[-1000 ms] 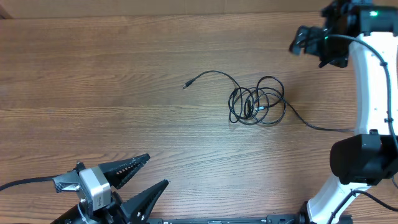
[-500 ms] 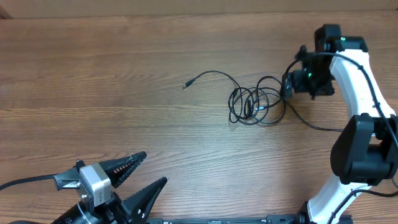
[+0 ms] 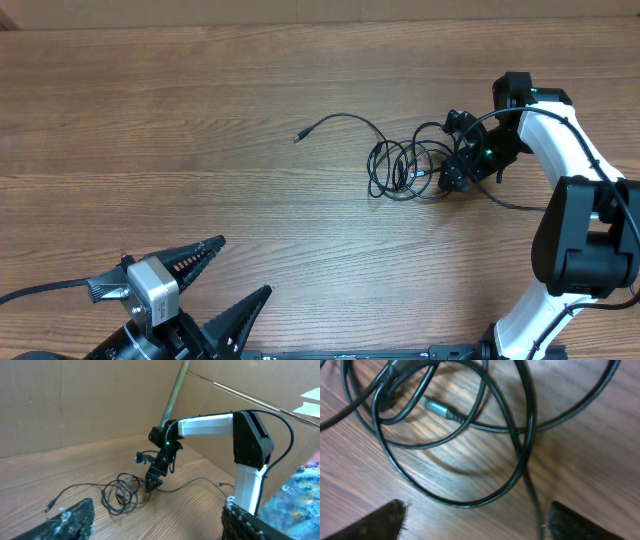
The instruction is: Untangle cables
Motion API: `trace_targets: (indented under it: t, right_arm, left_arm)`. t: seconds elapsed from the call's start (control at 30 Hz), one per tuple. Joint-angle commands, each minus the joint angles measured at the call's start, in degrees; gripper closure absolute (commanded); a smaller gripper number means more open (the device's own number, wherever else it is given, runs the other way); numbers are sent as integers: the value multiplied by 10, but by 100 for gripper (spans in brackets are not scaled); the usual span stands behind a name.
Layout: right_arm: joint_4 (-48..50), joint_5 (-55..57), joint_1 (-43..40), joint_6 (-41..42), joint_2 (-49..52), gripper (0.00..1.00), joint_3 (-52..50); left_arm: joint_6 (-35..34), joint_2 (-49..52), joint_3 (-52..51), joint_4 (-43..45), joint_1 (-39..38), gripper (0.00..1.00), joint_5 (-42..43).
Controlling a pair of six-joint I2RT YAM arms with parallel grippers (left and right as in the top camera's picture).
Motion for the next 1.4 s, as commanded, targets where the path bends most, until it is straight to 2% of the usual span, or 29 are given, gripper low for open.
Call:
trace_targets:
  t: [0.0, 0.03, 0.1, 0.23, 0.4, 0.67, 0.83, 1.13, 1.23, 1.37]
  right_arm:
    - [6, 15, -3, -83, -6, 22, -1]
    - [7, 19, -4, -104, -6, 27, -1]
    - [13, 29, -8, -126, -6, 27, -2]
    - [33, 36, -19, -126, -6, 20, -2]
    - [33, 30, -45, -172, -6, 18, -3]
    - [49, -86, -104, -200, -6, 16, -3]
    - [51, -110, -111, -201, -2, 15, -5]
    - [87, -110, -110, -201, 22, 22, -42]
    - [110, -113, -110, -201, 28, 36, -52]
    - [117, -131, -104, -201, 29, 36, -52]
  left_arm:
    - [7, -3, 9, 0, -3, 16, -10]
    - [7, -3, 9, 0, -3, 16, -10]
    - [7, -3, 9, 0, -3, 15, -10]
    - [7, -3, 9, 0, -3, 13, -10]
    - [5, -3, 9, 1, -3, 12, -10]
    - [5, -3, 9, 1, -3, 8, -12]
    - [5, -3, 9, 1, -3, 7, -12]
    - [5, -2, 9, 1, -3, 4, -12]
    - [5, -2, 9, 1, -3, 3, -12]
    - [5, -2, 9, 2, -3, 3, -12]
